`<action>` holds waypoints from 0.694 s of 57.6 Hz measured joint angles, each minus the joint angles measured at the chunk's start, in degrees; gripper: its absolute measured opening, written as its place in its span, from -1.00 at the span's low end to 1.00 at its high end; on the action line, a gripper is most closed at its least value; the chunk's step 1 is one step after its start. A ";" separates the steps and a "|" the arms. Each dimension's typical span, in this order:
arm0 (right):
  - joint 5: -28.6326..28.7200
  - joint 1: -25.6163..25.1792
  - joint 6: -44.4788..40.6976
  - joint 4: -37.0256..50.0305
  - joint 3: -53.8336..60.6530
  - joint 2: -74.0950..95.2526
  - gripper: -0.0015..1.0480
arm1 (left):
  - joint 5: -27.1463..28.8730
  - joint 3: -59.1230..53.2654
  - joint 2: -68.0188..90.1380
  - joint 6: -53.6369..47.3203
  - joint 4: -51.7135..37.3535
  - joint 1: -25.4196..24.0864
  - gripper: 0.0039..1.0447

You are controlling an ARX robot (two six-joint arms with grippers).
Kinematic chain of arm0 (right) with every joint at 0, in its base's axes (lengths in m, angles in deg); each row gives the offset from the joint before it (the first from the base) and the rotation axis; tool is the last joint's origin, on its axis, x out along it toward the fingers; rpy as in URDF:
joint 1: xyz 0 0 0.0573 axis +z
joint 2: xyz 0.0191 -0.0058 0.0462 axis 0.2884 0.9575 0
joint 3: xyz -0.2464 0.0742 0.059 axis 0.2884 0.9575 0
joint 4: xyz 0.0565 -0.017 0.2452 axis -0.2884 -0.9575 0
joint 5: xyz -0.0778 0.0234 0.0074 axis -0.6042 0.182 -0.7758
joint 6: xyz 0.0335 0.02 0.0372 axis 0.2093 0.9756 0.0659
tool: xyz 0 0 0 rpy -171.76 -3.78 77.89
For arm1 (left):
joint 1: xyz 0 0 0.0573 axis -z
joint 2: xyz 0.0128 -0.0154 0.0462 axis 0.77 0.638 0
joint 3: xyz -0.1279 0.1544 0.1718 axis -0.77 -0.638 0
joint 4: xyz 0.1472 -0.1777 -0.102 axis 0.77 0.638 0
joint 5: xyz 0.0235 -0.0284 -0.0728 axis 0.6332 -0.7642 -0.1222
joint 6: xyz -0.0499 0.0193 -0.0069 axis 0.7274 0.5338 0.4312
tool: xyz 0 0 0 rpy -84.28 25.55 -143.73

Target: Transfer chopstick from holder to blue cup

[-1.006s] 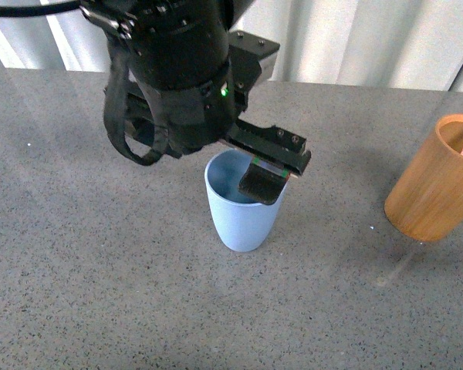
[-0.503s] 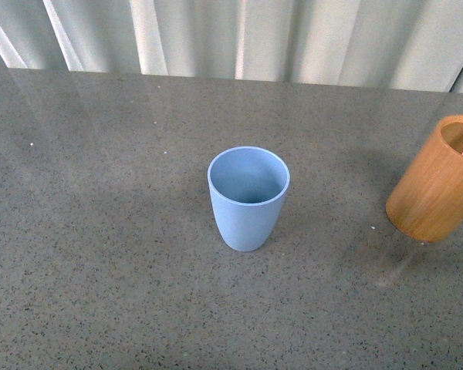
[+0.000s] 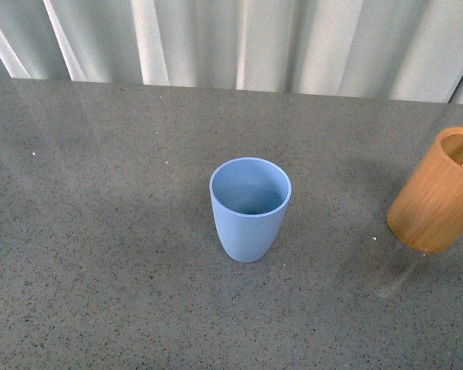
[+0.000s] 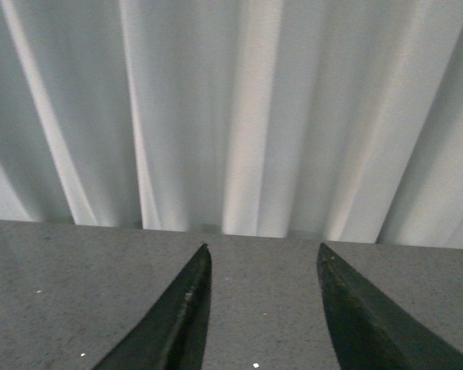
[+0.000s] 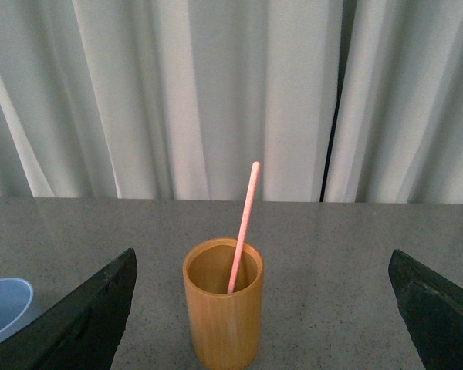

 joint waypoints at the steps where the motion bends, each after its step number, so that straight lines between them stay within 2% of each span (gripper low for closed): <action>1: -0.02 0.00 0.00 0.00 0.00 0.00 0.81 | -0.44 -1.07 -0.76 -0.02 -0.20 -0.52 -0.35; 11: -0.07 0.00 0.02 0.00 0.00 0.00 0.81 | -4.48 -9.01 -6.25 -0.42 -0.61 -3.65 -0.94; 36: -0.04 0.00 0.02 0.00 0.00 0.00 0.81 | -10.54 -20.70 -23.80 -0.61 4.63 -10.27 -0.94; 40: -0.04 0.00 0.00 0.00 0.00 0.00 0.81 | -14.95 -22.16 -27.54 -0.63 7.04 -13.94 -0.94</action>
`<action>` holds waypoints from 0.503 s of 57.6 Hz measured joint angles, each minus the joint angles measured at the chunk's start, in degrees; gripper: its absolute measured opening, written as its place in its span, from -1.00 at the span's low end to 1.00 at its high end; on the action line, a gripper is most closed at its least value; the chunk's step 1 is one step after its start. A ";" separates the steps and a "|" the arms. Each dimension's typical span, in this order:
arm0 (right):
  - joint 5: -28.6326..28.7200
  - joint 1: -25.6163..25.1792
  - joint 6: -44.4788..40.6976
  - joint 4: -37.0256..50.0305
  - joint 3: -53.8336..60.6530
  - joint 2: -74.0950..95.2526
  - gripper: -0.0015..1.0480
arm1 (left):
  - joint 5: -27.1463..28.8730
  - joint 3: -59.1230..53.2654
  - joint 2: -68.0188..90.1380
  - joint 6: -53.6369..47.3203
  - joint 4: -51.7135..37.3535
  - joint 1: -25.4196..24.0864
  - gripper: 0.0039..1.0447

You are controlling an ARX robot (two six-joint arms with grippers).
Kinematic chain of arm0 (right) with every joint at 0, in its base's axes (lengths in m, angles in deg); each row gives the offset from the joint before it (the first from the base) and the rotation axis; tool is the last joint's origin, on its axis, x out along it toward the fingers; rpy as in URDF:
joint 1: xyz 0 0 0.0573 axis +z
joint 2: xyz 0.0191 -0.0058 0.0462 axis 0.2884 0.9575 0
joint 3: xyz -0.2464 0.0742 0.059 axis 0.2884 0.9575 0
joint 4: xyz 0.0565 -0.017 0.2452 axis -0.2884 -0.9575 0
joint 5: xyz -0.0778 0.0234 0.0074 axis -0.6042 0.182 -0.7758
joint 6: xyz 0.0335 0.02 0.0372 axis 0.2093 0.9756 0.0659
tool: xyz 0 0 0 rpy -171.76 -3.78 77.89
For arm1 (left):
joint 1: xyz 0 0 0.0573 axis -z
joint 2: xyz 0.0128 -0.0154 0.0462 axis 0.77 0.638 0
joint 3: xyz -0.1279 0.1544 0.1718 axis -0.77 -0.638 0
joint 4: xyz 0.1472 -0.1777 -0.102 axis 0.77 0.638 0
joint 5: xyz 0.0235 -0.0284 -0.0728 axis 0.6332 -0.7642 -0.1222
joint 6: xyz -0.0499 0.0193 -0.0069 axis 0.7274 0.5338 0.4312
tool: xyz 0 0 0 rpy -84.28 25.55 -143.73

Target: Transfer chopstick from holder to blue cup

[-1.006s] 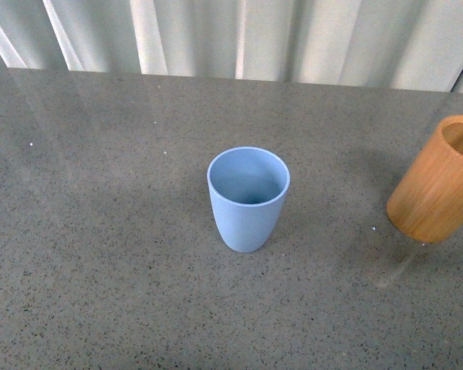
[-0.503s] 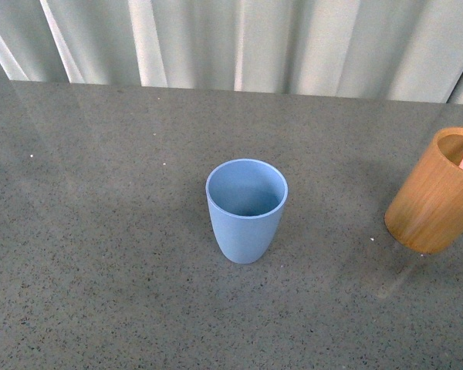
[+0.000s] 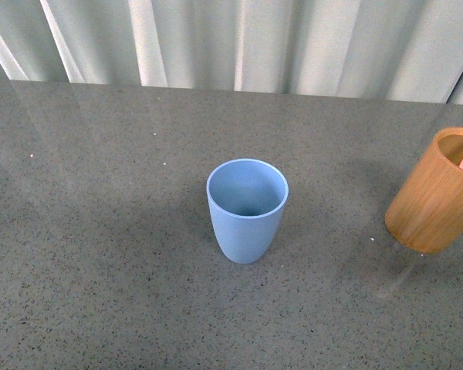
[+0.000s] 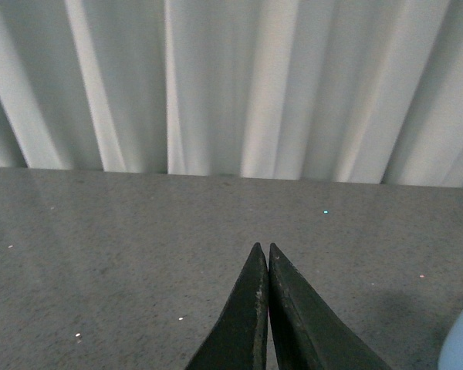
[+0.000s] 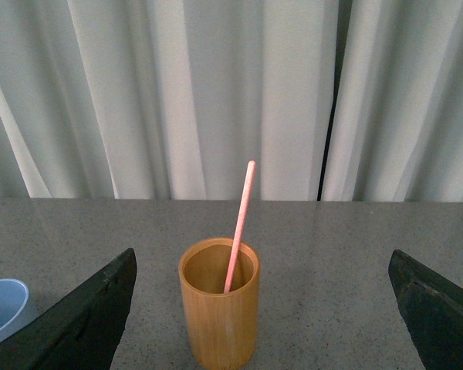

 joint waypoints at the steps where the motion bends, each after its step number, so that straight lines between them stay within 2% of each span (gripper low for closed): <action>1: 0.00 0.00 0.00 0.00 0.00 0.00 0.81 | -0.33 -0.33 -1.05 0.02 0.72 -0.66 -0.94; 6: 0.00 0.00 0.00 0.00 0.00 0.00 0.81 | -0.46 -1.25 -4.59 0.02 3.15 -1.44 -0.94; 11: 0.00 0.00 0.02 0.00 0.00 0.00 0.81 | -0.63 -3.39 -5.60 0.02 1.33 -1.44 -0.94; 29: 0.00 0.00 0.00 0.00 0.00 0.00 0.81 | -0.59 -3.50 -17.05 0.00 11.98 -1.49 -0.94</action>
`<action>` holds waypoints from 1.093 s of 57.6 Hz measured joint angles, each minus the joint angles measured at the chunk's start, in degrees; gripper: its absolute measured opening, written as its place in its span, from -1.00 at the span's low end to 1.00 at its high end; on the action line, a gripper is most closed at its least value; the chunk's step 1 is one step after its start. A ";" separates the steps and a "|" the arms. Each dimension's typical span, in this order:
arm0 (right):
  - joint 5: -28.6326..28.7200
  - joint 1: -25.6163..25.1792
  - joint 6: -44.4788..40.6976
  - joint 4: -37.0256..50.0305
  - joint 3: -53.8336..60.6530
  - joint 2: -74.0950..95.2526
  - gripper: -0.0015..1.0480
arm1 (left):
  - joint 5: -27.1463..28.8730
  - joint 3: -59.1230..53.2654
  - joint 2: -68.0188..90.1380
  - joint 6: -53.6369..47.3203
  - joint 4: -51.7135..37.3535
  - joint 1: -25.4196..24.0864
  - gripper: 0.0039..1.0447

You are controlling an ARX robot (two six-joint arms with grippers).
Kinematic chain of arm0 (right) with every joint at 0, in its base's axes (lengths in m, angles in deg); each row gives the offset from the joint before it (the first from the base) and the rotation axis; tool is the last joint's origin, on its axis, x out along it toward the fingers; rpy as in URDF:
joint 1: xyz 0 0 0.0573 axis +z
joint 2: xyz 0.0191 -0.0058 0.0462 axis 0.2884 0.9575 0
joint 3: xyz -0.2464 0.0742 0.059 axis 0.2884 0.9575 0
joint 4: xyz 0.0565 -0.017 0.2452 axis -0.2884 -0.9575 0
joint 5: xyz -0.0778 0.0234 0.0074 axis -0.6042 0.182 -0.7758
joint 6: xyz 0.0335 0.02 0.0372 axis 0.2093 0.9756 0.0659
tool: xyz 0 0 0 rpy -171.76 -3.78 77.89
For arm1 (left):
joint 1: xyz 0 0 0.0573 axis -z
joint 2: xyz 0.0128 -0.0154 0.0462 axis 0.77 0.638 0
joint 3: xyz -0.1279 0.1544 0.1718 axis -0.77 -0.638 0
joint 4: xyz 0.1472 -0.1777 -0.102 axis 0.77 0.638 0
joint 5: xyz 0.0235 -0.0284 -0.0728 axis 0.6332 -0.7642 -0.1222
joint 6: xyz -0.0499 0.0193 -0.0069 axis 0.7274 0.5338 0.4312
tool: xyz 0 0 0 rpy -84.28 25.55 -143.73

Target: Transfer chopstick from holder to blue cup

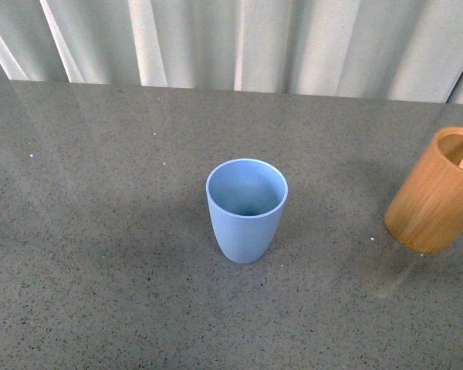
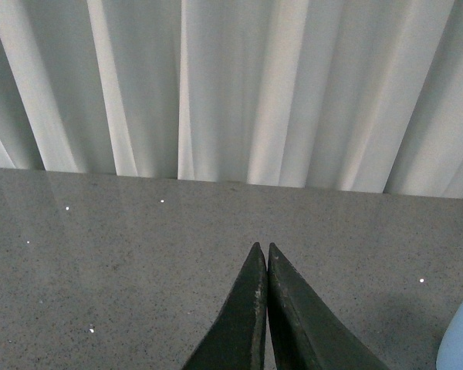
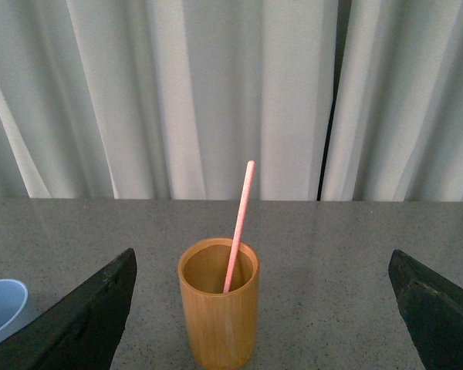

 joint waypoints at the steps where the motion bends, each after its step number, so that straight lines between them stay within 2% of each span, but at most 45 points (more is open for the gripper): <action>1: 0.00 0.00 0.00 0.00 0.00 0.00 0.81 | 0.00 0.00 -0.90 0.00 0.92 0.00 -0.94; 43: 0.00 0.00 0.00 0.00 0.00 0.00 0.81 | 0.00 0.00 -17.79 0.00 17.46 0.00 -0.94; 49: -0.02 0.00 0.00 0.00 0.00 0.00 0.81 | -0.07 0.00 -25.49 0.00 26.80 0.00 -0.94; 63: 0.00 0.00 0.02 0.00 0.00 0.00 0.81 | -0.09 0.00 -27.26 0.04 27.32 0.00 -0.93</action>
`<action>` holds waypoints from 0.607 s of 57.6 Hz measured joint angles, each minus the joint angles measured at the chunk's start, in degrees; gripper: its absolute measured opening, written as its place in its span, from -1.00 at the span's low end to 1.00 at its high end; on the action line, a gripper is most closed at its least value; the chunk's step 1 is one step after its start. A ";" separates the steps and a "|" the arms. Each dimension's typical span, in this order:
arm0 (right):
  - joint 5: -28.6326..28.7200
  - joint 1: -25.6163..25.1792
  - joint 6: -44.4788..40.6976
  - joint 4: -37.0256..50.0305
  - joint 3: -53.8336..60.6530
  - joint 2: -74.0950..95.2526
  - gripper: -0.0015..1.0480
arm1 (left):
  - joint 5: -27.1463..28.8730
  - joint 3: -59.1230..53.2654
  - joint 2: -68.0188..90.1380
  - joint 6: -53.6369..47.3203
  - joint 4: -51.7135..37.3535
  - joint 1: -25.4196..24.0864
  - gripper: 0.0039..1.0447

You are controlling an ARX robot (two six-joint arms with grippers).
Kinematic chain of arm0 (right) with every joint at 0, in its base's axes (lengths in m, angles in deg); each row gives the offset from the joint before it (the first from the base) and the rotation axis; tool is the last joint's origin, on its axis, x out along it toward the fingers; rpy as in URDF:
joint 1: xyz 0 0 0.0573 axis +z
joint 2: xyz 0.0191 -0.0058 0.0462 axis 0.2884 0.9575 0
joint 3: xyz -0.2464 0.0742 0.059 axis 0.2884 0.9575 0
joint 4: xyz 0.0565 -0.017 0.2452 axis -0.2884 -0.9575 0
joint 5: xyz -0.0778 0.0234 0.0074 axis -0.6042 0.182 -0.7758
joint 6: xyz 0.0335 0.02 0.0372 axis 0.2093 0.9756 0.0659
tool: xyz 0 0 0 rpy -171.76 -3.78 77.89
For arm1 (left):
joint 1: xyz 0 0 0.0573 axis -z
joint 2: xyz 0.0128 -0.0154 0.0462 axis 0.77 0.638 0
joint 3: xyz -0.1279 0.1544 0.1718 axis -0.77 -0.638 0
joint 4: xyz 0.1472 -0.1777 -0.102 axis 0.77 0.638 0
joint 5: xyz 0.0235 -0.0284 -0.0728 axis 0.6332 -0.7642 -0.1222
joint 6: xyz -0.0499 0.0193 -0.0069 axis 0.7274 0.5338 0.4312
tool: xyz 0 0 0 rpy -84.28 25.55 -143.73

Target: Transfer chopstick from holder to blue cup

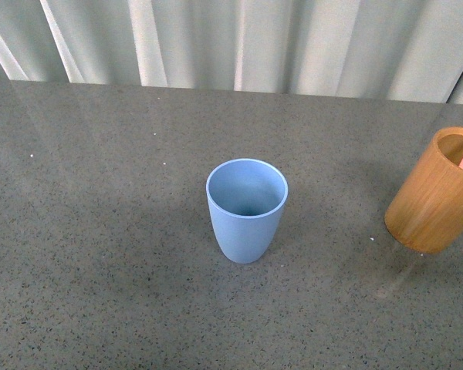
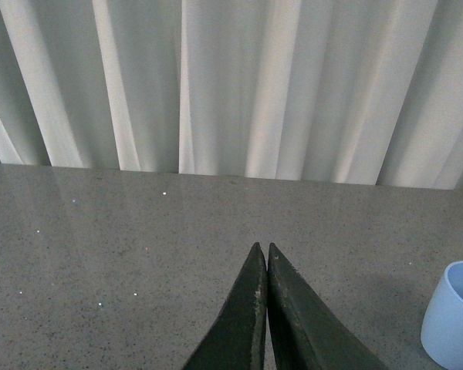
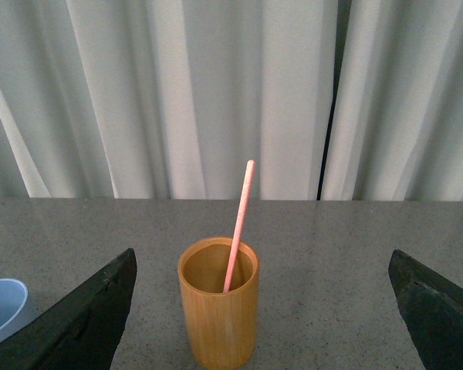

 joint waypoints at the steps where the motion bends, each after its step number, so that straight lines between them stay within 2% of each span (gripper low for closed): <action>1: 0.00 0.00 0.00 0.00 0.00 0.00 0.81 | 0.00 0.00 0.00 -0.02 0.00 0.00 -0.88; 6: 0.00 0.00 0.00 0.00 0.00 0.00 0.81 | 0.00 0.00 -0.02 -0.02 0.00 0.00 -0.57; 12: 0.00 0.00 -0.02 0.00 0.00 0.00 0.81 | 0.00 0.00 -0.02 -0.02 0.00 0.00 -0.05; 14: -0.02 0.00 -0.02 0.00 -0.02 0.00 0.81 | 0.00 0.00 -0.02 -0.02 0.00 0.00 0.05; 18: 0.13 -0.13 3.65 -7.21 -2.64 4.17 0.81 | 0.00 0.00 -0.02 -0.04 0.00 0.00 0.29; 22: 1.70 -0.74 5.70 -8.37 -3.82 10.78 0.81 | -0.02 0.00 -0.02 -0.02 0.00 0.00 0.50; 26: 2.29 -1.49 5.53 -3.15 -3.76 17.38 0.81 | -0.02 0.00 -0.04 -0.02 0.00 0.00 0.74; 30: 3.37 -3.04 4.42 6.97 -3.78 26.43 0.81 | -0.02 0.00 -0.04 -0.09 0.00 0.00 0.91; 35: 5.31 -5.11 3.37 20.94 -4.11 39.76 0.81 | -0.02 0.00 -0.07 -0.04 0.00 0.00 0.86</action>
